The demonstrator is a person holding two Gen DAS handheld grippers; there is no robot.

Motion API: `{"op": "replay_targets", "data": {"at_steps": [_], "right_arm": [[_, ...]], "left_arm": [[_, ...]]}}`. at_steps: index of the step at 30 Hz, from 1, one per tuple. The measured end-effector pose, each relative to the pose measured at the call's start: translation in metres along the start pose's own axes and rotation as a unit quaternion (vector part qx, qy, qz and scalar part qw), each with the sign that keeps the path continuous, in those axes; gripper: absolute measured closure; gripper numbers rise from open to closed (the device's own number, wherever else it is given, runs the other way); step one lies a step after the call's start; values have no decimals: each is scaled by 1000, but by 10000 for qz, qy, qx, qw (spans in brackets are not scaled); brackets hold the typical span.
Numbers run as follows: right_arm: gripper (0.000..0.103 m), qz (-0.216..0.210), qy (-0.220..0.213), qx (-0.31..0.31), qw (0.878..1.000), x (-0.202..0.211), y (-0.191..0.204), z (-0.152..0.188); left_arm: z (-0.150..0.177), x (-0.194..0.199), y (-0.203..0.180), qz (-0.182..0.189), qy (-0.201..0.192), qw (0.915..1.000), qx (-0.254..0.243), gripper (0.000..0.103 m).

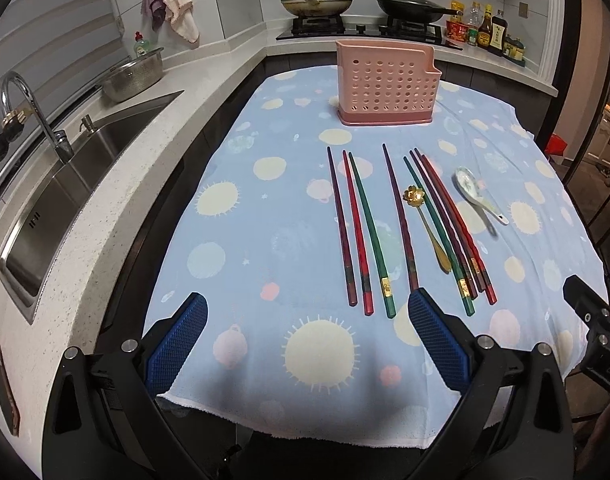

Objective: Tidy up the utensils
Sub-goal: 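Grasp the white ceramic spoon with the right tool while the left tool grasps a dark red chopstick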

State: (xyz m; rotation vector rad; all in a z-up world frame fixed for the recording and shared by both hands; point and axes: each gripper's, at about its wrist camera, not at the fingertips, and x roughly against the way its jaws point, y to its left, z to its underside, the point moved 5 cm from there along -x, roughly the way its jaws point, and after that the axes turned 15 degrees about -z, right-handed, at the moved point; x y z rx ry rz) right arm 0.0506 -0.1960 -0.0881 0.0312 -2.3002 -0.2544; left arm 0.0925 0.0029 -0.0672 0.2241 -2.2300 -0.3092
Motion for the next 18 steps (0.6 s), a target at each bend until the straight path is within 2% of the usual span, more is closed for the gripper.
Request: {"op": "replay_targets", "data": {"at_steps": [6,12,18], "right_arm": [[7,-58,80,-62,9999,-30,-6,-20],[7,-35,76,-135,9999,-63,-17,-46],[21,-98,97,-271,9995,-96,-29,-70]], "left_arm": [[-15,-27,-10,2,155,9999,-73,7],[-27,-70,-13,175,575,9981,100,7],[-28,-107,-19,178,826,9964,81,7]]}}
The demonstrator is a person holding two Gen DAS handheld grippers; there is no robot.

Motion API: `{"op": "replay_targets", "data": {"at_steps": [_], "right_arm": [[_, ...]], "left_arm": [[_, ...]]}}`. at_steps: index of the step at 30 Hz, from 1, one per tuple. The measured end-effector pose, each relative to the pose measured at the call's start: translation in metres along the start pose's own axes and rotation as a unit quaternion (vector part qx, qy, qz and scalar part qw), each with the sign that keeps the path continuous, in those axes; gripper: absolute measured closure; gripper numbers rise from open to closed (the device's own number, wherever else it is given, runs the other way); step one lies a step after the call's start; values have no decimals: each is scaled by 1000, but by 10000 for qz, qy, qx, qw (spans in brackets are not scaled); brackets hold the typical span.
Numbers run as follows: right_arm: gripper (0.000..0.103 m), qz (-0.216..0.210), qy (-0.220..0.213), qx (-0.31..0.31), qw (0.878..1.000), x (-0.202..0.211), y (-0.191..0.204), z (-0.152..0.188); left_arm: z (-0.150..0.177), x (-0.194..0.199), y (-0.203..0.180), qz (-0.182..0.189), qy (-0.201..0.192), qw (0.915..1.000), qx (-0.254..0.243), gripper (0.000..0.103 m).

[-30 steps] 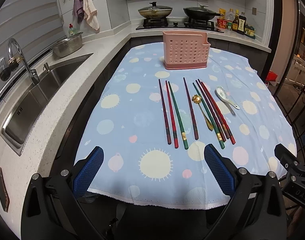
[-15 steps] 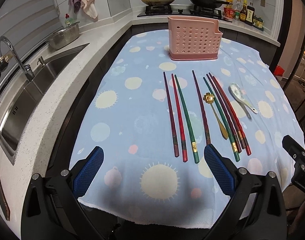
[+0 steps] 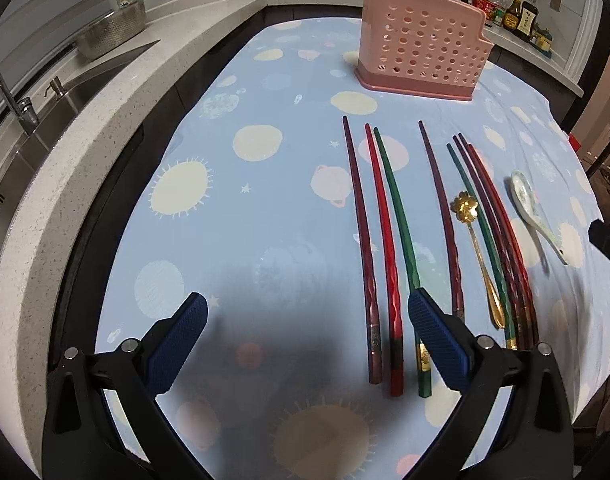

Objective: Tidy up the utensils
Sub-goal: 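Grasp the white ceramic spoon with the right tool while the left tool grasps a dark red chopstick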

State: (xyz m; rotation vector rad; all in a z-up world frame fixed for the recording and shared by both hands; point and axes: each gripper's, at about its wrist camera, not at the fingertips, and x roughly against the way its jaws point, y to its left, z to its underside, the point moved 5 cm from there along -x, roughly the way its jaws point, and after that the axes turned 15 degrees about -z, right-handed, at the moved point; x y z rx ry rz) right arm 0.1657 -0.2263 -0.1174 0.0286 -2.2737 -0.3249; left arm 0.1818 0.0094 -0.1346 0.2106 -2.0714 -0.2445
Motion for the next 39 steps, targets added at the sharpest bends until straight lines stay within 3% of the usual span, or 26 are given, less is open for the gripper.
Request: {"op": "replay_targets", "data": {"at_steps": [8,17,33,36,39], "right_arm": [[54,-237,322,-187,9990,-50,-5,-12],[87,-564,707,-447,9949,-78,-2,4],[92,-798,785,-459,9927,-62,4,37],[92,-799,788,-444,9927,-57,6,43],[92,-828,806,-457,9922,-53,7,48]], "left_arm": [[2,-30,-8,156,280,9995,-56,13],[4,-36,-8,362,384,9986,-30,21],[36,-11,-9,567,259,9976,-289,47],[39,-8,-10,576,195,9977,-315,55],[41,-5,-10,702,171,9969,-313,72]]}}
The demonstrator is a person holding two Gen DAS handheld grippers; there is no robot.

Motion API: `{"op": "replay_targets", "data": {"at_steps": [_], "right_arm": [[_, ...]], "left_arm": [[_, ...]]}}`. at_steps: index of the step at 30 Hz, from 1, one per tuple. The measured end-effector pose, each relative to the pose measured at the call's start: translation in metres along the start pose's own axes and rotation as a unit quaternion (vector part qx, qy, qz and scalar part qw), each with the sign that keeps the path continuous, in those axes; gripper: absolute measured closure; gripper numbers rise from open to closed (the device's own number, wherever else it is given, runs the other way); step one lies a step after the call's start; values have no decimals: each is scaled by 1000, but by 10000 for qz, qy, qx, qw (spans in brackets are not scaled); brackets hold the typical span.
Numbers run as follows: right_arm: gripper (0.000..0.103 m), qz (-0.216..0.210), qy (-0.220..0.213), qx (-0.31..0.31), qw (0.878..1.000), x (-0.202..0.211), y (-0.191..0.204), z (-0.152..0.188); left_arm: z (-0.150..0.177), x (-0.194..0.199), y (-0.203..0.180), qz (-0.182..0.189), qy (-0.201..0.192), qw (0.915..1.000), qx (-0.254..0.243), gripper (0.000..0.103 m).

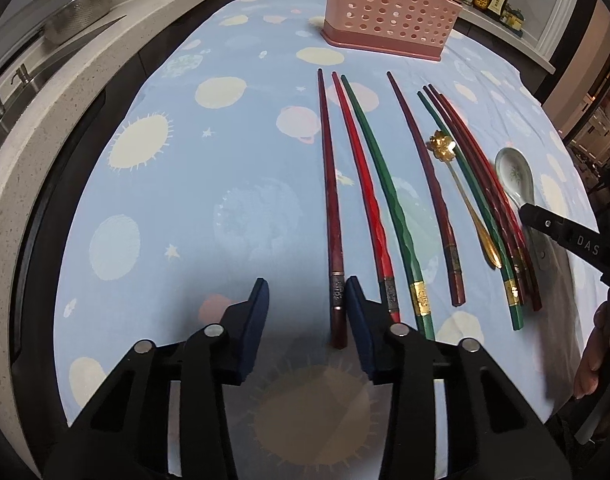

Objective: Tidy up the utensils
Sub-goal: 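Lift and carry the spoon and chopstick over the pink holder with both tools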

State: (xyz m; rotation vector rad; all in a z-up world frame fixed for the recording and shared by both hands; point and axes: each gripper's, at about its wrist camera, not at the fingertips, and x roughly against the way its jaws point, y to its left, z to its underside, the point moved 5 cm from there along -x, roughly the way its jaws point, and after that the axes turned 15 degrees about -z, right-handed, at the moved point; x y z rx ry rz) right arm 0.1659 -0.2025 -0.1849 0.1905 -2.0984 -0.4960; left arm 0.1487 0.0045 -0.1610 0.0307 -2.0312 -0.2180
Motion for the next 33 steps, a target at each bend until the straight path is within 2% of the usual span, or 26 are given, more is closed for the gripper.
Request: {"op": "replay_targets", "data": {"at_steps": [3,4,6,14,20,27,33], "right_arm": [[92,-51,23,-38,10000,4,0,6],[92,-75,26,-62,9999,5,0,8],[93,-123,29,-118,9999,9,0,11],[94,-179,64,-251,9995,19,-4,26],[89,-168,134,-290,9993,29,-4,48],[89,-205,191,-301,9992,37,-4,62],[94,-210,192,-294,9992,40,-4,66]], "left_arm": [[3,3,-1,128,0,9999,6,84],[4,3,-1,213,17,9998,34,91],[4,4,-1,331,33,9994,95,96],[7,18,2,434,-130,9988,192,96],[14,16,1,454,-57,9988,187,96],[22,12,0,473,44,9987,167,96],[24,11,0,513,68,9985,197,96]]}}
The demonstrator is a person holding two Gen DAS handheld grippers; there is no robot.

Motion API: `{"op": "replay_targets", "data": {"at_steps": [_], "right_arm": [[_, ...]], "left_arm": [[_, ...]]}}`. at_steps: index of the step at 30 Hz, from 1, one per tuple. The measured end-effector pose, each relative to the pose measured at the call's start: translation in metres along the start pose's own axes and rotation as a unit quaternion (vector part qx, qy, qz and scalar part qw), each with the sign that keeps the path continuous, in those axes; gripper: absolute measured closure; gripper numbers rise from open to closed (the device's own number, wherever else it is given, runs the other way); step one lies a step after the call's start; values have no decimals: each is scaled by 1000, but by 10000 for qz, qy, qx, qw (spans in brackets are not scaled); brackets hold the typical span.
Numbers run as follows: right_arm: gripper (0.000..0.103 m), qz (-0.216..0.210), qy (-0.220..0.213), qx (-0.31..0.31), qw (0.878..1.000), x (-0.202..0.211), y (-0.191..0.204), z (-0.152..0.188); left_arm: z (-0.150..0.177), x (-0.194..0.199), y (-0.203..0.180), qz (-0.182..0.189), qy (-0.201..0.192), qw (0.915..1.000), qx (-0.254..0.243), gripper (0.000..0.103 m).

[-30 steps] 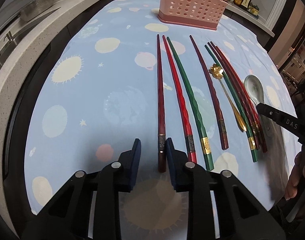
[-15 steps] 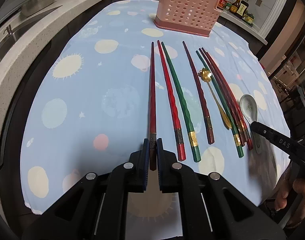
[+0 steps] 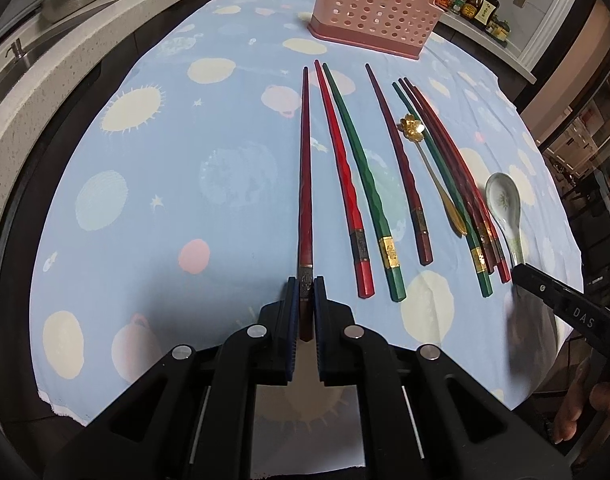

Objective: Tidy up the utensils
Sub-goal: 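Lift and carry the spoon and chopstick over the pink holder with both tools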

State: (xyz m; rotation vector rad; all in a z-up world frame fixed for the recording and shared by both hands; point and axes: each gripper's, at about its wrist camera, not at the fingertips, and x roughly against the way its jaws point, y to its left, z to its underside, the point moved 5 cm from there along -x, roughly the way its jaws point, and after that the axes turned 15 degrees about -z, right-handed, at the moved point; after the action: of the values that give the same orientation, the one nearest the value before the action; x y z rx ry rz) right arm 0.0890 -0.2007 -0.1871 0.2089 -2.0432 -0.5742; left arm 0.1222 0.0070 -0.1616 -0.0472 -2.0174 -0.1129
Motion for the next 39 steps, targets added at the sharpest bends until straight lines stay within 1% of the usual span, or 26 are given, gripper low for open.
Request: {"op": "replay_targets", "data": {"at_steps": [3,7,11,16,20,24,30,33,36,39], "right_arm": [[95,54,-64,83,9999,6,3,0],[96,-1,-271,98,9996,24,9,-7],[96,-69,-542,136,9984,43,18,-24],[96,-86,-902,317,9954,65,31,-59],[96,-114,-1225,507,9911,77,42,-99],[96,-188,-1580,666,9850,88,53,-141],[96,-335,-1968,799,9766,94,65,-210],[96,-400,-2059,845,9741,90,70,-245],[96,-393,-2164,917,9712,84,74,-281],[96,-373,-2263,944,9688,77,75,-315]], "left_arm": [[-1,0,1,38,0,10000,35,96],[-4,10,3,61,-124,9999,47,96],[-16,30,4,120,-394,9991,72,96],[-48,59,10,173,-836,9961,219,96],[-91,84,16,127,-1331,9905,331,96],[-139,105,22,79,-1786,9829,432,96],[-216,146,23,153,-2486,9671,517,96],[-252,171,20,198,-2860,9566,521,96],[-288,199,16,233,-3268,9433,537,96],[-319,219,8,285,-3597,9309,559,96]]}}
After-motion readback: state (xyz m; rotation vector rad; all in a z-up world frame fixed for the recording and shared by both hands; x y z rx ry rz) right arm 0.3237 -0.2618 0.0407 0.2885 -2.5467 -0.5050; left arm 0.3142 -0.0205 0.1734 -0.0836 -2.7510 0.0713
